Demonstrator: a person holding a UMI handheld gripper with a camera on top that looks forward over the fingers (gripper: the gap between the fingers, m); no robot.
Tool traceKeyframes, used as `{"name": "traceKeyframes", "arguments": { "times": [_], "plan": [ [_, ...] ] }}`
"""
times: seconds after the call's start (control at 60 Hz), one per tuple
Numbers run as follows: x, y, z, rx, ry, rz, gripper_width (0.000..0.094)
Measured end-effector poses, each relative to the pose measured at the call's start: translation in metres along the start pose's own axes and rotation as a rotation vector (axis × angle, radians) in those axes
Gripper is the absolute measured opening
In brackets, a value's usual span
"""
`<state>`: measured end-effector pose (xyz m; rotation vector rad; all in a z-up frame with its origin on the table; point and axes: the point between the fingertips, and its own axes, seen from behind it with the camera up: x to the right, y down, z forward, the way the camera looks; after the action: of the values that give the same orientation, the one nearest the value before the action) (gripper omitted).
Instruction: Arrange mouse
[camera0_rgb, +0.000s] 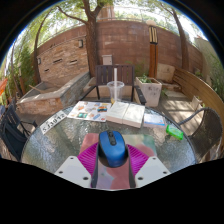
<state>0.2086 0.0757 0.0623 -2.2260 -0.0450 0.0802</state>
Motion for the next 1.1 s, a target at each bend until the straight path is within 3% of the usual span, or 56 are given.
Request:
{"name": "traceKeyframes", "arguments": {
  "times": [0.133, 0.267, 0.35, 0.383, 0.65, 0.9, 1.1],
  "plan": [
    [0.030, 0.050, 0.028, -0.099, 0.060, -0.002, 0.0458],
    [0.035, 0.063, 0.028, -0.127, 0.074, 0.027, 0.0651],
    [0.034, 0.046, 0.007, -0.093, 0.085, 0.018, 0.0863],
    [0.033, 0.041, -0.004, -0.083, 0.090, 0.014, 0.0829],
    [0.009, 0.008, -0.137, -0.032, 0.163, -0.029, 0.0851],
    [-0.023, 0.024, -0.239, 0.000, 0.224, -0.022, 0.0852],
    [-0.039, 0.035, -0.275, 0.020, 0.252, -0.023, 0.0851]
  ]
}}
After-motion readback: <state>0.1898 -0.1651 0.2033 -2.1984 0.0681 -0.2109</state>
